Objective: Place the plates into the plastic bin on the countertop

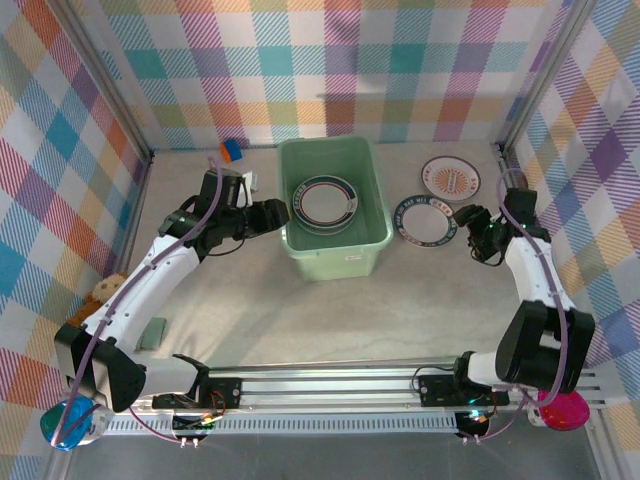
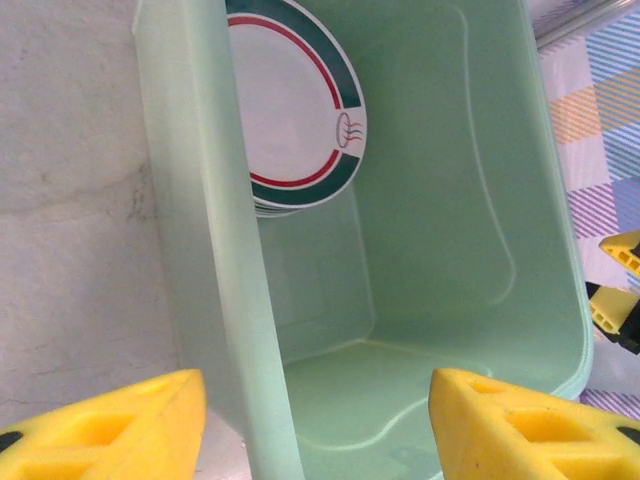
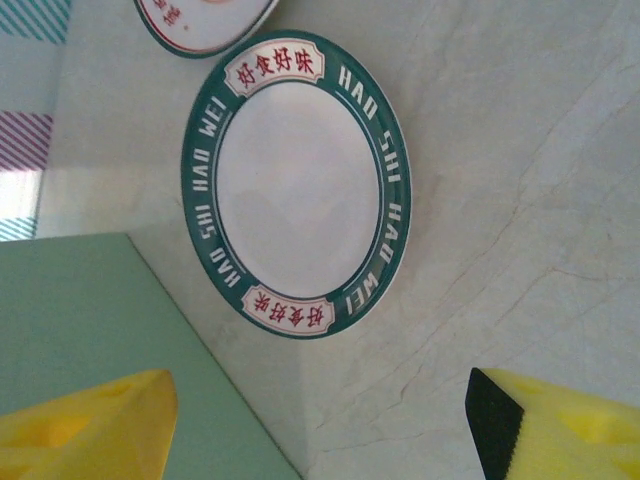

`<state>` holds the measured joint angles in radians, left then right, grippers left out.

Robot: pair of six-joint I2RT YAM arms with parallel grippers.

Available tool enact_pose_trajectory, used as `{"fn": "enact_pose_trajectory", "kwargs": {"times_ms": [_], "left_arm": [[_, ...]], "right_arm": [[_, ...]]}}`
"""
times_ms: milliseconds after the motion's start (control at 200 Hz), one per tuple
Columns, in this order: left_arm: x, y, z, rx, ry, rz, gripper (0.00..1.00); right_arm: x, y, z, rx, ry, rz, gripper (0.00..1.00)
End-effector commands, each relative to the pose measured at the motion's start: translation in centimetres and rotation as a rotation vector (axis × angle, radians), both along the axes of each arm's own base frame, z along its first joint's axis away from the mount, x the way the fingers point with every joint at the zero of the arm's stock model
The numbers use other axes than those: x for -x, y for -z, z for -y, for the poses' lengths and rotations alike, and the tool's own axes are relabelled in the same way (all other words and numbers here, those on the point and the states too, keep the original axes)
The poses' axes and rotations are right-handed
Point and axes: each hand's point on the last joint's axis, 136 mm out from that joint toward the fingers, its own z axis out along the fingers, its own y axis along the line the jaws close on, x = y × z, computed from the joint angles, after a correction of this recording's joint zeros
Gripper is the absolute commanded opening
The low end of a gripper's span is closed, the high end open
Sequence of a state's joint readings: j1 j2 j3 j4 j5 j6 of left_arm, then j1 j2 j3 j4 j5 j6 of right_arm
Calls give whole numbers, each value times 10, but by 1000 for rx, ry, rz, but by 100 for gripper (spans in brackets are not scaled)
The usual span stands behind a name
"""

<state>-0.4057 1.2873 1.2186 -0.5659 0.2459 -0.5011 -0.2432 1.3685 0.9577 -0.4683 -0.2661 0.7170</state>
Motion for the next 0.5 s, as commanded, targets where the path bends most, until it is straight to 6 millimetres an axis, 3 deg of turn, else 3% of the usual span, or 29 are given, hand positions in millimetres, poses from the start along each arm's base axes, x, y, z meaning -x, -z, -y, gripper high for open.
{"fn": "enact_pose_trajectory", "kwargs": {"times_ms": [0, 215, 500], "left_arm": [[-2, -7, -2, -26, -3, 50, 61], [-9, -3, 2, -52, 19, 38, 61], [-14, -2, 3, -56, 14, 36, 61]], "right_arm": [[-18, -1, 1, 17, -81, 35, 76], [-38, 26, -2, -21, -137, -13, 77], [-52, 38, -1, -43, -145, -25, 75]]}}
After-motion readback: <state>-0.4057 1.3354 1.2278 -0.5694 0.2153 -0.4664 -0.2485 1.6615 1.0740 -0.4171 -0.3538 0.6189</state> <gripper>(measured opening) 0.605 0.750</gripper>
